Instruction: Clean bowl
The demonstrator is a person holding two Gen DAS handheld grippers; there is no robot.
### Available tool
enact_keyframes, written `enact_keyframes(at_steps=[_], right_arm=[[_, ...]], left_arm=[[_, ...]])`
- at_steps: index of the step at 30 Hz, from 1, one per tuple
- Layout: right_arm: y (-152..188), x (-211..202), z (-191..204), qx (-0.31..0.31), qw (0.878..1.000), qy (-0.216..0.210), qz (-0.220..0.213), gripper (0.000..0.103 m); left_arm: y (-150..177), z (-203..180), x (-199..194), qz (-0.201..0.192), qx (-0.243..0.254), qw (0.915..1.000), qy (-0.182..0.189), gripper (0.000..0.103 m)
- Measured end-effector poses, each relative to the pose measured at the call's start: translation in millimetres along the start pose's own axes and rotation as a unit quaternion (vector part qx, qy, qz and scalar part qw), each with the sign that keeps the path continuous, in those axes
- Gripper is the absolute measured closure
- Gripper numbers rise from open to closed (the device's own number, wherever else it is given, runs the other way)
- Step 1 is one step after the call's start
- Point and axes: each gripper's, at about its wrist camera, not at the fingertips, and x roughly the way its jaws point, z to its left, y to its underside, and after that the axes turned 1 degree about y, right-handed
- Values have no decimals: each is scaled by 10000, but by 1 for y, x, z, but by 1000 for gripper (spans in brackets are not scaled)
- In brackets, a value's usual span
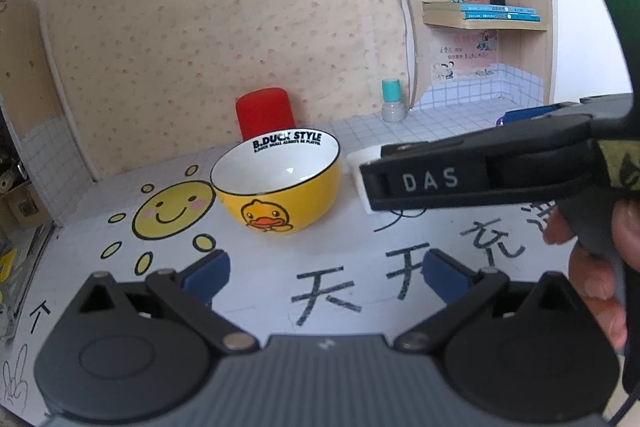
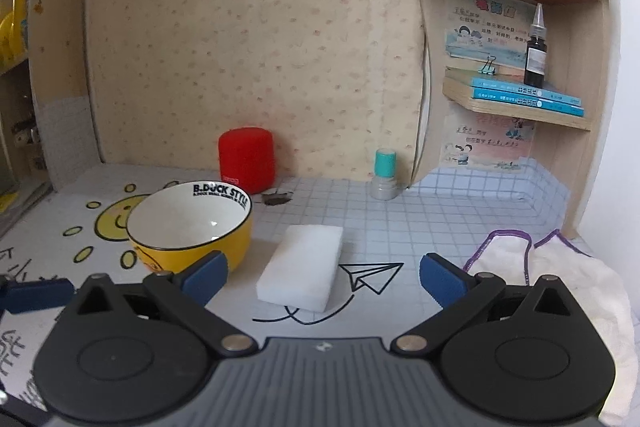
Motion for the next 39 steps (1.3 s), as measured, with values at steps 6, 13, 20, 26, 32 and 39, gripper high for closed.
enact_keyframes(at_steps=[6,13,20,26,32,39], right_arm=[[1,2,1,8,10000,-6,69,8],[2,5,-3,91,9999,47,123,7],[2,6,-3,135,9998,76,156,7],[2,7,-4,173,9997,56,161,7],[0,9,-5,160,9997,9,160,7],[-4,14,-7,161,9996,139,175,7]], left_arm=[[-1,-1,1,62,12,9998,163,0],[0,-3,3,130,17,9992,375,0],[3,-5,-3,-188,-95,9988,445,0],[-3,3,-2,-204,-307,9986,383,0],[-13,9,5,-155,-88,9998,13,0],[-22,40,13,-179,-545,9983,64,0]])
